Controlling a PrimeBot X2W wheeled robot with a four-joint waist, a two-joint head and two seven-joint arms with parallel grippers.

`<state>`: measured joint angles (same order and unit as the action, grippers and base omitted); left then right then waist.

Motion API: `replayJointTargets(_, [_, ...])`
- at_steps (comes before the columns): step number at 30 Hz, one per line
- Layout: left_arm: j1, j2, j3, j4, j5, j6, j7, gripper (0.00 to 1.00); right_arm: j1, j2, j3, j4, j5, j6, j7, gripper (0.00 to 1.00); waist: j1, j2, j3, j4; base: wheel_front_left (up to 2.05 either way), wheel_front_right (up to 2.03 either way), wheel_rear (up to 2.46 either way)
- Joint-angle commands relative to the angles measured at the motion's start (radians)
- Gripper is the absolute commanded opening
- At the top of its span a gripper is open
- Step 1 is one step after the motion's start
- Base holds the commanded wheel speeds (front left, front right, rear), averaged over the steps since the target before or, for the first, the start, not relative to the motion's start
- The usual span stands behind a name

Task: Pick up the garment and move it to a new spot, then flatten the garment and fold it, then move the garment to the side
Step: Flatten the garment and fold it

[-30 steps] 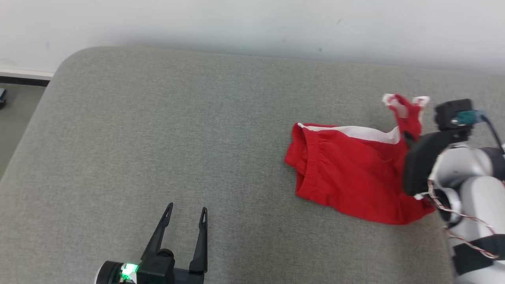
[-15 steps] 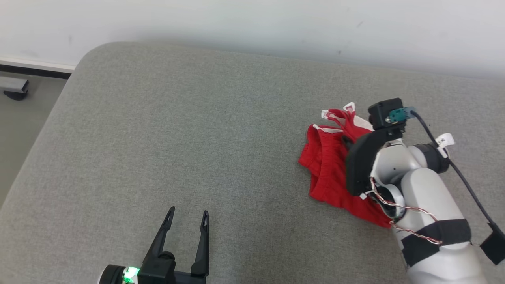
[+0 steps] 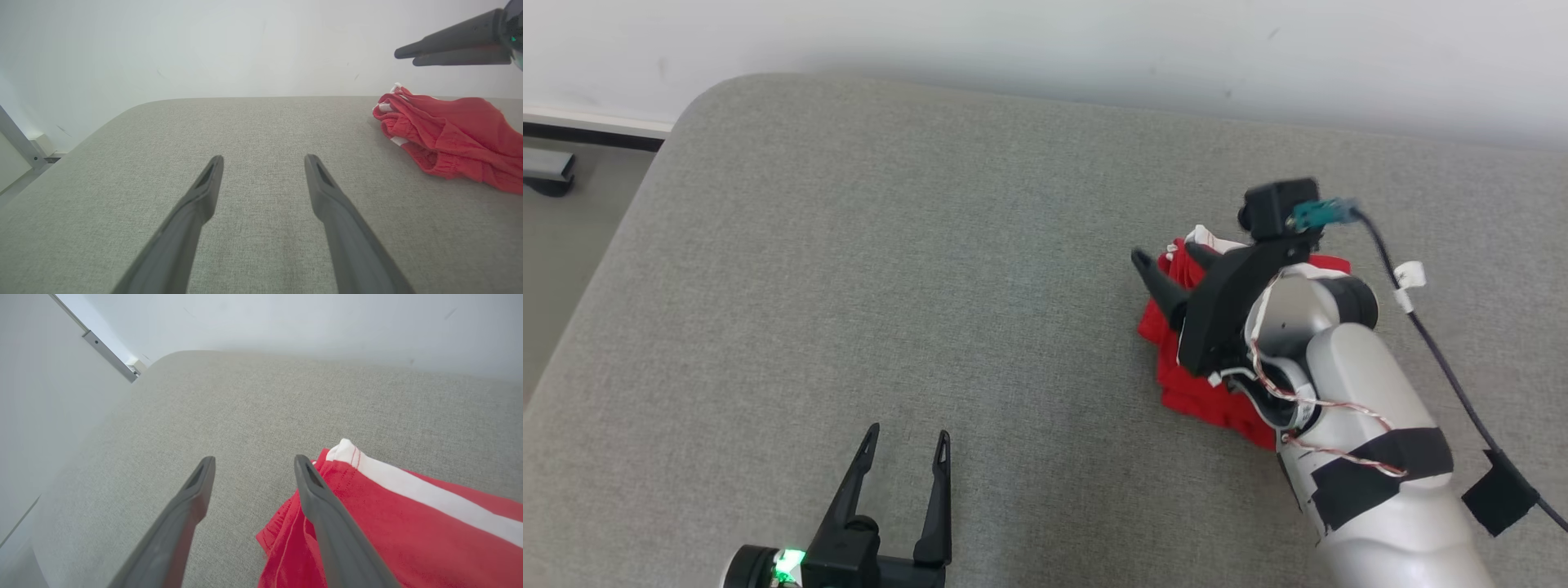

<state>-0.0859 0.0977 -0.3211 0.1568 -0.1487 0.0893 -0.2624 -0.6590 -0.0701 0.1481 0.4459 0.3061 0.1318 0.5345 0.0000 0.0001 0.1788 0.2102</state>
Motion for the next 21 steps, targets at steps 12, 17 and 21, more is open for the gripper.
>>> replayJointTargets(12, [0.024,-0.008,0.014,-0.026,0.033,-0.007,-0.003,1.0,0.128,-0.172,-0.14,-0.101,-0.063,-0.003,-0.088,0.92,0.0,-0.0001,-0.022,-0.041,0.0,0.0,0.0])
replayJointTargets(17, [0.02,-0.01,0.014,-0.027,0.039,-0.013,-0.003,1.0,0.233,-0.187,-0.183,-0.115,-0.142,-0.003,-0.133,0.0,0.0,-0.0001,-0.019,-0.047,0.0,0.0,0.0])
replayJointTargets(21, [0.01,-0.012,0.019,-0.02,0.041,-0.015,-0.003,1.0,0.282,-0.156,-0.185,-0.12,-0.163,-0.003,-0.166,0.0,0.0,-0.0001,-0.013,-0.051,0.0,0.0,0.0])
